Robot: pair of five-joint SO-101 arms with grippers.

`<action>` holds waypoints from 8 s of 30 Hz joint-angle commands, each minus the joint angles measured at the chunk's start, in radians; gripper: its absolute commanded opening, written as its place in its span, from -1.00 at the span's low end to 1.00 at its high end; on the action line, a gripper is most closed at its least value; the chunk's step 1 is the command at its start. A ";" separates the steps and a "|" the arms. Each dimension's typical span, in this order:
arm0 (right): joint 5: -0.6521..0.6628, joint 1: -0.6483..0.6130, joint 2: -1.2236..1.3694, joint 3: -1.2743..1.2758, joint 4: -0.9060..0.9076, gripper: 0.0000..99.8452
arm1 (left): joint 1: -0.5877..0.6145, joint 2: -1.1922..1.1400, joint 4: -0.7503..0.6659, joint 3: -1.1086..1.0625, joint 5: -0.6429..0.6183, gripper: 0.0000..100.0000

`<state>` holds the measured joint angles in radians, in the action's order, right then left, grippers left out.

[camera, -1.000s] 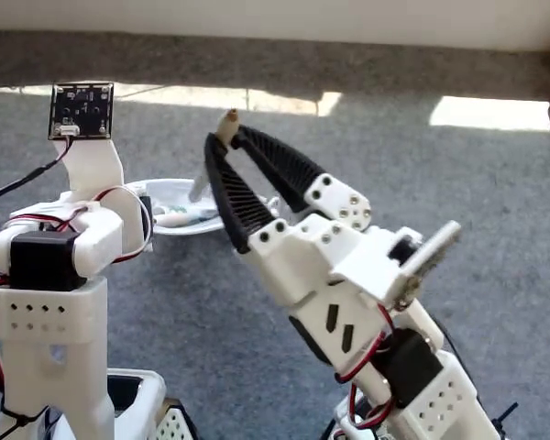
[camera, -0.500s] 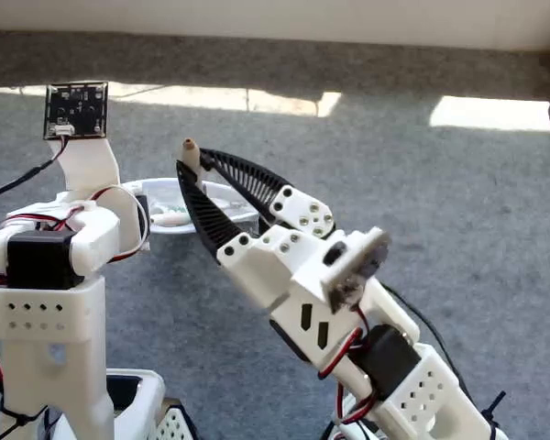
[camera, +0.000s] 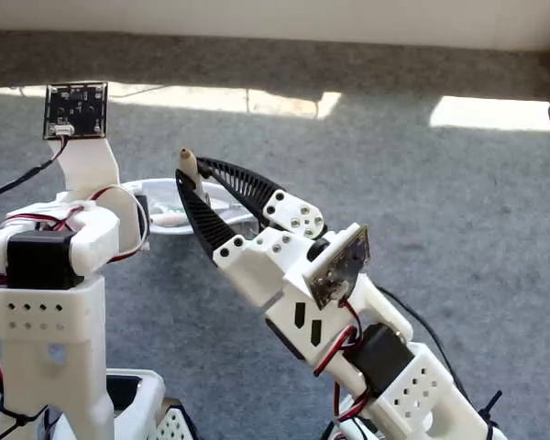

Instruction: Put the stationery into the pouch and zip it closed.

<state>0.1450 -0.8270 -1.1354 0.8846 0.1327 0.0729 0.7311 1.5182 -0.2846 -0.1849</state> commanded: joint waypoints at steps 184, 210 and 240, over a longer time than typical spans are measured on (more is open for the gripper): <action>0.126 0.084 -0.704 0.496 0.605 -0.98 | 0.041 0.007 -0.107 -0.091 0.023 -0.61; 0.124 0.189 -0.700 0.519 0.713 -0.98 | -0.079 0.013 -0.292 -0.105 0.026 -0.59; 0.132 0.277 -0.700 0.512 0.808 -0.98 | -0.622 0.013 -0.571 -0.105 0.265 -0.59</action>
<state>0.2631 -0.5631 -1.8243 1.4078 0.9413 -0.5209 0.7296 0.9628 -0.3966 0.0575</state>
